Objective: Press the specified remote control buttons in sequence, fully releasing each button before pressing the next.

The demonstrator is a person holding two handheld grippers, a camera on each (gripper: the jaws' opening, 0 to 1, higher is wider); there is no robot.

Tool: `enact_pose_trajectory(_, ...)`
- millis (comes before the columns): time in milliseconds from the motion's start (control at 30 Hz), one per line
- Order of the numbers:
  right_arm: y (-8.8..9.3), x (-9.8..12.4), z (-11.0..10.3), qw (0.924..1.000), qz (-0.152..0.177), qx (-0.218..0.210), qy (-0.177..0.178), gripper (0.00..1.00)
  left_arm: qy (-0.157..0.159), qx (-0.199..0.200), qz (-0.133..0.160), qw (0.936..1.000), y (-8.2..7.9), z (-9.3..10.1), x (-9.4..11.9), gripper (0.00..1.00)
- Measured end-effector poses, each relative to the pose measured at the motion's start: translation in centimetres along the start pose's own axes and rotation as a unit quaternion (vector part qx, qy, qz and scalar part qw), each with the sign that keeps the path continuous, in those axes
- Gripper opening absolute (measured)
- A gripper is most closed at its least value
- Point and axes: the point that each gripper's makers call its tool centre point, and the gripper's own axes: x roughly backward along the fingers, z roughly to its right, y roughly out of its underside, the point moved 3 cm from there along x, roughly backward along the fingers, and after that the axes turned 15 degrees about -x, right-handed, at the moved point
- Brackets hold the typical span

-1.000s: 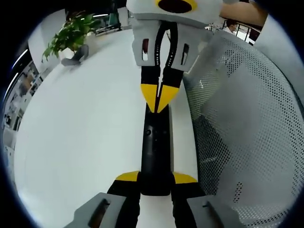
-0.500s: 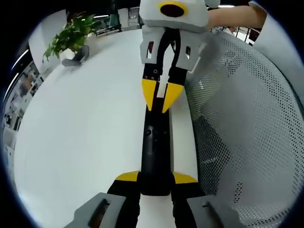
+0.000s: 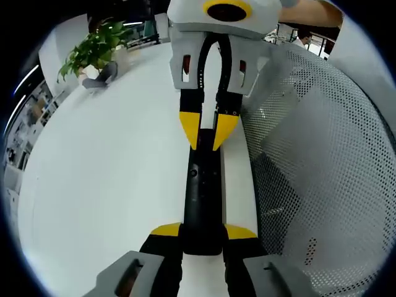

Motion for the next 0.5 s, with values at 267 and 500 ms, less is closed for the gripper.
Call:
enact_pose_trajectory(267,0.0,0.0,0.3,0.9958,0.048,-0.077,-0.004,0.07,-0.009,0.007,0.032,0.9994,0.2,0.0,0.1,0.23)
enact_pose_trajectory(500,0.6,0.1,-0.2,0.9882,0.149,-0.035,0.010,0.06,-0.018,0.008,0.046,0.9987,0.1,0.1,0.1,0.23)
